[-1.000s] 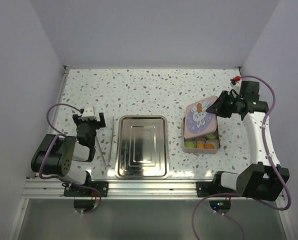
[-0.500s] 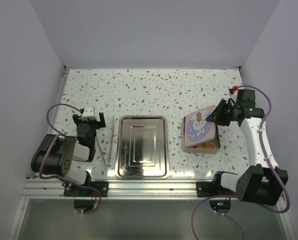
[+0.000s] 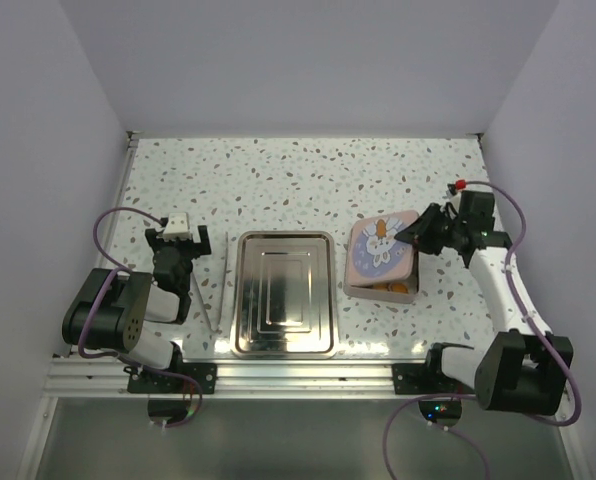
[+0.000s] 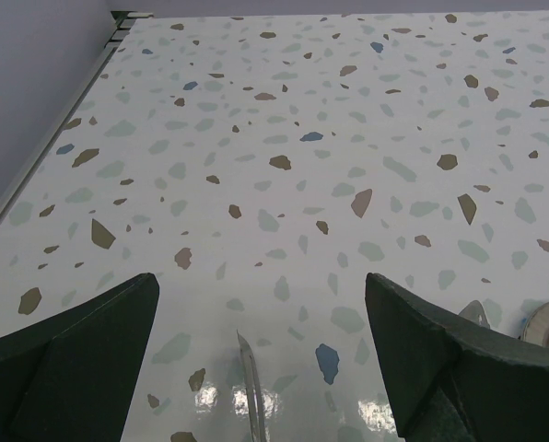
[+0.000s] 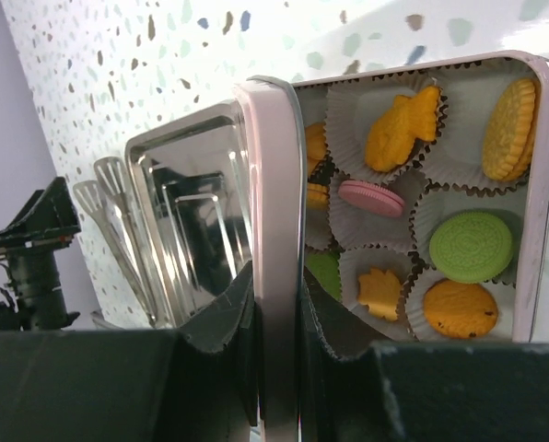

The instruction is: Pack the cookies

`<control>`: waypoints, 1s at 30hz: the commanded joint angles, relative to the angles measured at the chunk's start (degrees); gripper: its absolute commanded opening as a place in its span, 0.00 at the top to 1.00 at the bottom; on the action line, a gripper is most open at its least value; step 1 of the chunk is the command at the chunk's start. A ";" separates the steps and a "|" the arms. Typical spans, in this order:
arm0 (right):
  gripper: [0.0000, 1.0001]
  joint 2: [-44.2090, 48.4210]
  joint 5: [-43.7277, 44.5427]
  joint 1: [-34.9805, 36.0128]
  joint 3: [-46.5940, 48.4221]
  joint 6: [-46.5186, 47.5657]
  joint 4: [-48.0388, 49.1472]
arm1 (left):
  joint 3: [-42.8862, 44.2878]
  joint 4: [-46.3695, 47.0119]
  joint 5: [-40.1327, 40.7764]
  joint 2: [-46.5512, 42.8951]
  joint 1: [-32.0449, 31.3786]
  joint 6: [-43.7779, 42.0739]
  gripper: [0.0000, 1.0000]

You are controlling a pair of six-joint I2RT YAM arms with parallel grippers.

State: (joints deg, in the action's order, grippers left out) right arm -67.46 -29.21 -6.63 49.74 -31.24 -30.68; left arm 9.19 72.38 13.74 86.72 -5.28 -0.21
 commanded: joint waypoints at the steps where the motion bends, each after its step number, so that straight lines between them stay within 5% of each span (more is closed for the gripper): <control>1: 1.00 -1.53 0.12 4.42 -1.92 -5.83 6.05 | 0.04 6.46 0.85 -0.06 0.36 -0.58 0.00; 4: 1.00 -5.03 2.05 11.62 -0.08 -8.39 9.14 | 0.04 6.46 0.85 -0.06 0.36 -0.58 0.00; 12: 1.00 -7.59 5.30 11.99 4.14 -7.34 6.07 | 0.04 6.46 0.85 -0.15 0.36 -0.58 0.00; 30: 1.00 -4.78 -5.57 2.59 -1.83 -6.28 9.84 | -0.05 6.46 0.85 -0.15 0.36 -0.58 0.00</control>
State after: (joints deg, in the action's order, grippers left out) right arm -72.99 -31.62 -3.99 49.58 -38.52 -21.58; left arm 9.19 72.38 13.74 86.72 -5.28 -0.21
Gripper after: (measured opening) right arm 0.189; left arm 0.997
